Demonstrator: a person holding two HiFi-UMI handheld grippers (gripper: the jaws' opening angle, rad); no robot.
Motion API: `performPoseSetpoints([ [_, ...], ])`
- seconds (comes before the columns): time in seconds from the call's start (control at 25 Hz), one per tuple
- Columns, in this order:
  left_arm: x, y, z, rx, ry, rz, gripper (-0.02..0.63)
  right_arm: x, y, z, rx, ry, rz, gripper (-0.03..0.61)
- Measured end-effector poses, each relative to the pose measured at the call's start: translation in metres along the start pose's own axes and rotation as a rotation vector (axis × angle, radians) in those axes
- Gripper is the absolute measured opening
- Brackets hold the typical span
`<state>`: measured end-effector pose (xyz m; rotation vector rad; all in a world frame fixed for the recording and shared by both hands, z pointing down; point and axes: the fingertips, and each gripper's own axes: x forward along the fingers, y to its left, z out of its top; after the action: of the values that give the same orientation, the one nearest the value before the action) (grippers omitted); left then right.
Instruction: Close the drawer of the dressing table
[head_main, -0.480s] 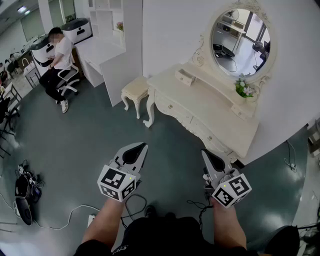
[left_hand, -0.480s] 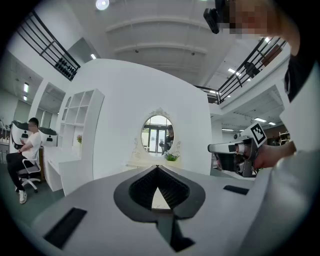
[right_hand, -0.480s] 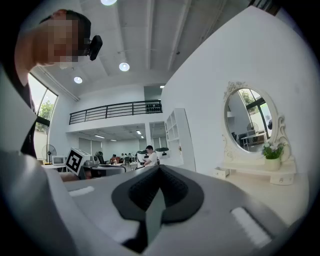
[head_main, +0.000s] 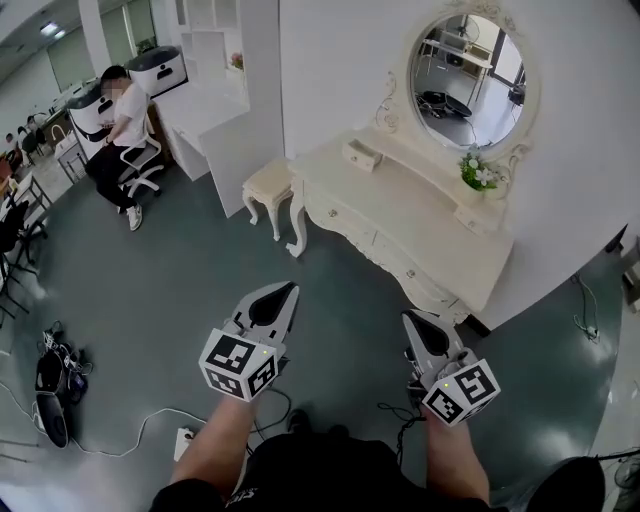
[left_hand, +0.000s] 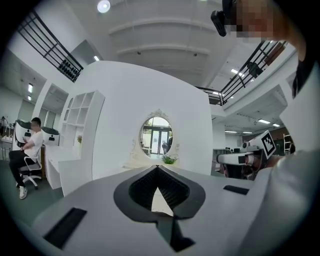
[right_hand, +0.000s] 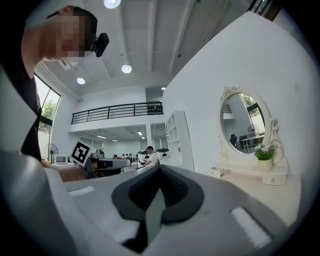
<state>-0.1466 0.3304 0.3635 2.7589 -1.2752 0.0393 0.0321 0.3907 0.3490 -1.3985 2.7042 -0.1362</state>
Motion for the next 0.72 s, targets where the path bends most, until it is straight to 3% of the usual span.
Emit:
performPoseSetpoints([
  [0.48, 0.017, -0.062, -0.009, 0.034, 0.009, 0.015, 0.005, -0.062, -0.030, -0.005, 0.027, -0.011, 0.002, 0.011],
  [0.72, 0.023, -0.068, -0.019, 0.058, 0.031, 0.038, 0.005, -0.065, -0.038, -0.017, 0.059, 0.015, 0.020, 0.011],
])
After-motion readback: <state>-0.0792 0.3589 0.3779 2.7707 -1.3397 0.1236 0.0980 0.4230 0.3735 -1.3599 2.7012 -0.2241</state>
